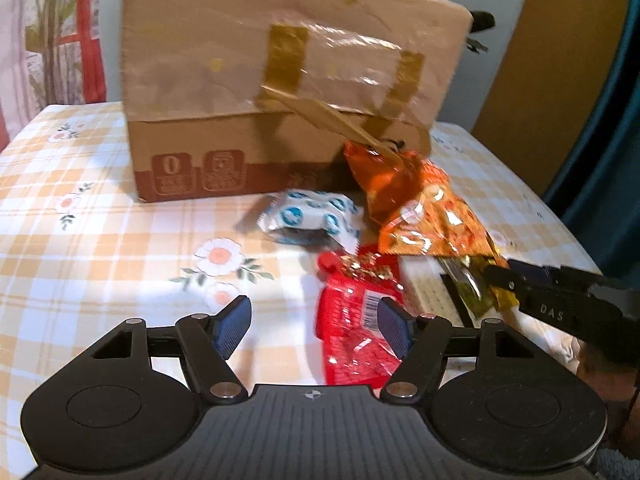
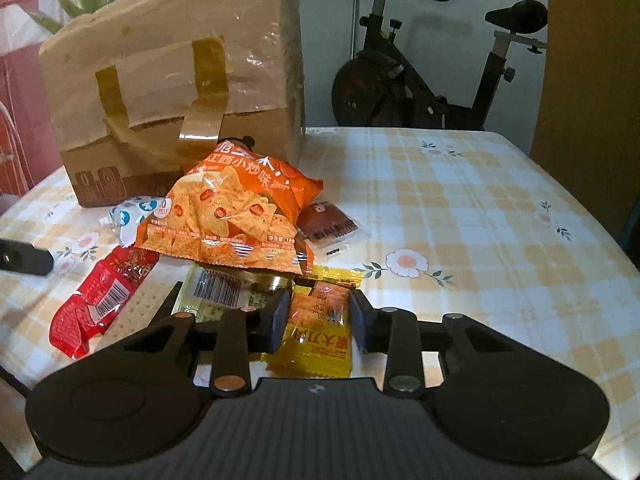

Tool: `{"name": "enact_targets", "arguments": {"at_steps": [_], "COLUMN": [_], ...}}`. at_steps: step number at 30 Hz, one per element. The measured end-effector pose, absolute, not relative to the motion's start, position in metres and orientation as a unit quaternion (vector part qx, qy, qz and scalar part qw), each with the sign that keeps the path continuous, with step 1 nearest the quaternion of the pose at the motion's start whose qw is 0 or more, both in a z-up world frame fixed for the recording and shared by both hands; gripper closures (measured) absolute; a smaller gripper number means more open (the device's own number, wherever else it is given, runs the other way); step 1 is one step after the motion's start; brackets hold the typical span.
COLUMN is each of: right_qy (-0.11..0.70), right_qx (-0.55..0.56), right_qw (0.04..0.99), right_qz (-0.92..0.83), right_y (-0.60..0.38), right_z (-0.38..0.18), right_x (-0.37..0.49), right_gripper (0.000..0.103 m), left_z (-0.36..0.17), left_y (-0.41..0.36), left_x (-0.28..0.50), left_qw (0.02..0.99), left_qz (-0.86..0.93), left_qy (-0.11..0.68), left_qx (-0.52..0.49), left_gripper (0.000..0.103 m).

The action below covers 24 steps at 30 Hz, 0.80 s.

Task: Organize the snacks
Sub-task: 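Grasp the small yellow snack pack with the right gripper, then grasp the red snack pack with the left gripper while the right gripper holds the yellow pack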

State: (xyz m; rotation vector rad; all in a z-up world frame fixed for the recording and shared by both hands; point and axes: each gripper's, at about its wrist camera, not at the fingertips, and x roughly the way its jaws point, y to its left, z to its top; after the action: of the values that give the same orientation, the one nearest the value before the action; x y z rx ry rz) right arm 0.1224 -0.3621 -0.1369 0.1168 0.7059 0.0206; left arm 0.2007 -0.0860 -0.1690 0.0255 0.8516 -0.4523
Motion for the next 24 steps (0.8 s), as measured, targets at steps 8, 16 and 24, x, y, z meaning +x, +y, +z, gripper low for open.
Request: {"name": "enact_targets", "arguments": {"at_steps": [8, 16, 24], "right_qy": [0.339, 0.337, 0.337], "right_qx": [0.078, 0.087, 0.098], "right_qw": [0.937, 0.937, 0.935], "right_qz": [0.022, 0.037, 0.041], "right_y": [-0.37, -0.371, -0.374], "right_z": [-0.139, -0.139, -0.14], "right_x": [0.118, 0.118, 0.119], "right_gripper": [0.068, 0.068, 0.068], "left_z": [-0.184, -0.194, -0.197], "left_y": [-0.115, -0.125, -0.132], "left_x": [0.195, 0.198, 0.197], "left_qw": [0.869, 0.865, 0.866], "left_qz": [-0.232, -0.222, -0.215], "left_qy": [0.432, 0.441, 0.437], "left_qx": [0.062, 0.095, 0.117], "left_gripper": [0.031, 0.032, 0.03]}}
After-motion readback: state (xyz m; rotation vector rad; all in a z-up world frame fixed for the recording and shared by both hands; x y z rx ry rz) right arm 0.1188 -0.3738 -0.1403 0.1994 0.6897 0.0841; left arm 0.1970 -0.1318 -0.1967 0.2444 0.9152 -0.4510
